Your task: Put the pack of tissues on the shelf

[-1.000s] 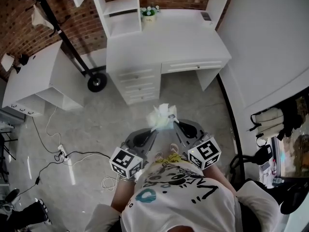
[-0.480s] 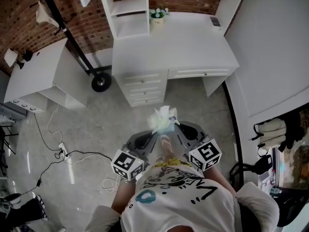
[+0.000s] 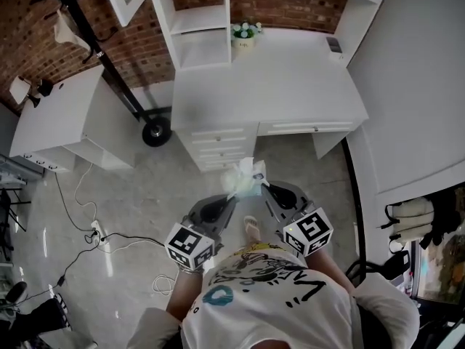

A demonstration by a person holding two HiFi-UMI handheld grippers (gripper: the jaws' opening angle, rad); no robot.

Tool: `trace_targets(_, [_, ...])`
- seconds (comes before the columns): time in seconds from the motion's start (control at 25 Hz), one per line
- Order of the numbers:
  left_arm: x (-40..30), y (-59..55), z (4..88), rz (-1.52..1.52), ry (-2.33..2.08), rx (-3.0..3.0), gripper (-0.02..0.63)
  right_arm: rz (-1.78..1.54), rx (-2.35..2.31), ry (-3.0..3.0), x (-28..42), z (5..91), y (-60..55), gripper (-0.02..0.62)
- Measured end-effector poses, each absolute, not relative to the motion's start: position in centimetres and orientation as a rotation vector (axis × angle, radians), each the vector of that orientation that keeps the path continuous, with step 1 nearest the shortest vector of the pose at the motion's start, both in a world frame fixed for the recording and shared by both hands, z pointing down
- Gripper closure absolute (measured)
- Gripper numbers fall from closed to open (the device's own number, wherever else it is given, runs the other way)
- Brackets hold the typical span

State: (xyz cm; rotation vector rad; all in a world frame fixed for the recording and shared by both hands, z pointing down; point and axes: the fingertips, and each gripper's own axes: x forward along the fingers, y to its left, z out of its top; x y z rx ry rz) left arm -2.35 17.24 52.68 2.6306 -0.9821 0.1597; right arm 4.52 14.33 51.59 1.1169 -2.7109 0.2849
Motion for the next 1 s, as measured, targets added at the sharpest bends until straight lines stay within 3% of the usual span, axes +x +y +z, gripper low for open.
trace_targets(1.0, [-0.4, 5.7, 51.8, 0.153, -1.170, 2.572, 0.588, 0.270, 0.937, -2.799, 6.2, 50.9, 2.1, 0.568])
